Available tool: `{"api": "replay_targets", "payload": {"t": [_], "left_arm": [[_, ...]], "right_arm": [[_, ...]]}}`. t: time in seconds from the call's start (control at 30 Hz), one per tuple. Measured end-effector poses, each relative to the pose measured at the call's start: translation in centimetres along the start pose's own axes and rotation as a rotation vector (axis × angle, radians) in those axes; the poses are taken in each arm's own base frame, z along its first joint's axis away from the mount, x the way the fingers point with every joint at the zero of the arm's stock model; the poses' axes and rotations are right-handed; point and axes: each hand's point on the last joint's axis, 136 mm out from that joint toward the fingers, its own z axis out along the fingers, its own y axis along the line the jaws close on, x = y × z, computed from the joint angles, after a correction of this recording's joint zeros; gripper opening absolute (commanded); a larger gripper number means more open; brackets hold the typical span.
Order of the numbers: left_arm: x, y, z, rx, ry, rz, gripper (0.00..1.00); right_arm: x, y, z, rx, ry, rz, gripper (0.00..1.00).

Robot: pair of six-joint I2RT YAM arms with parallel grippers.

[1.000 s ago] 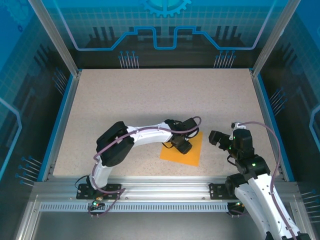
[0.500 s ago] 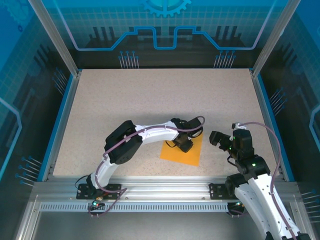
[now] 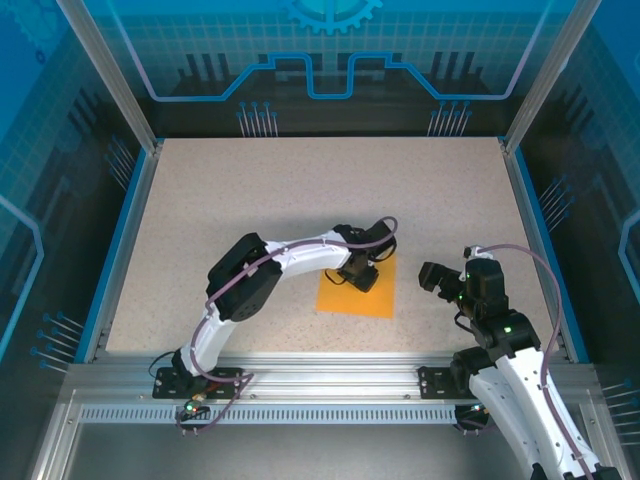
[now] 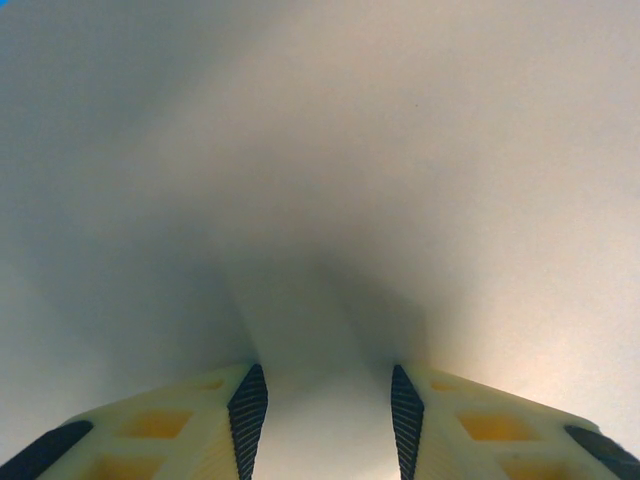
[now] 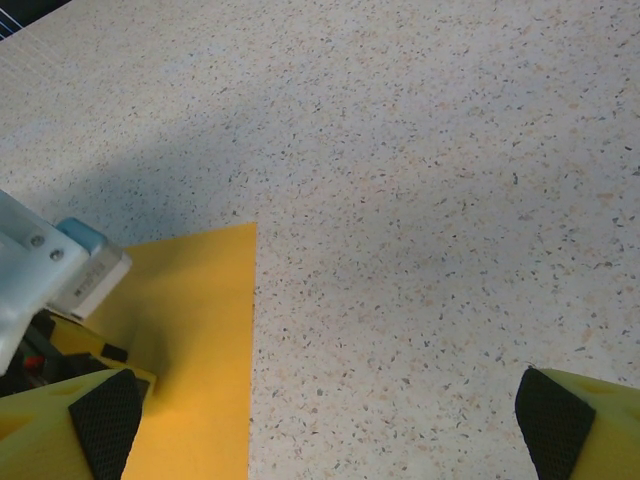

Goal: Fold a paper plane with a square sheet of paper (fold left side to right side)
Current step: Move the square sheet of paper to the center of the table.

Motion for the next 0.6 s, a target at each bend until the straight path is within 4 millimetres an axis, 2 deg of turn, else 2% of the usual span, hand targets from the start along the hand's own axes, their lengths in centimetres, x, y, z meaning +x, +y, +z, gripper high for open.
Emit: {"api": "replay_targets", "payload": {"t": [0.17, 0.3, 0.5, 0.6], "left_arm": [[-1.2, 3.1, 0.2, -0.018, -0.007, -0.066, 0.42], [-2.0, 4.5, 0.1, -0.025, -0.014, -0.097, 0.43], [-2.0, 4.7, 0.0, -0.021, -0.011, -0.098, 0.49], [-2.1, 4.5, -0.8, -0.002, -0.016, -0.1, 0.51]], "right_arm": [[0.1, -0.1, 0.0, 0.003, 0.005, 0.008, 1.0], [0.2, -0.1, 0.1, 0.006, 0.014, 0.01, 1.0], [1.6, -0.3, 1.5, 0.039, 0.111, 0.003, 1.0], [1.9, -0.4, 2.2, 0.07, 0.166, -0.002, 1.0]]}}
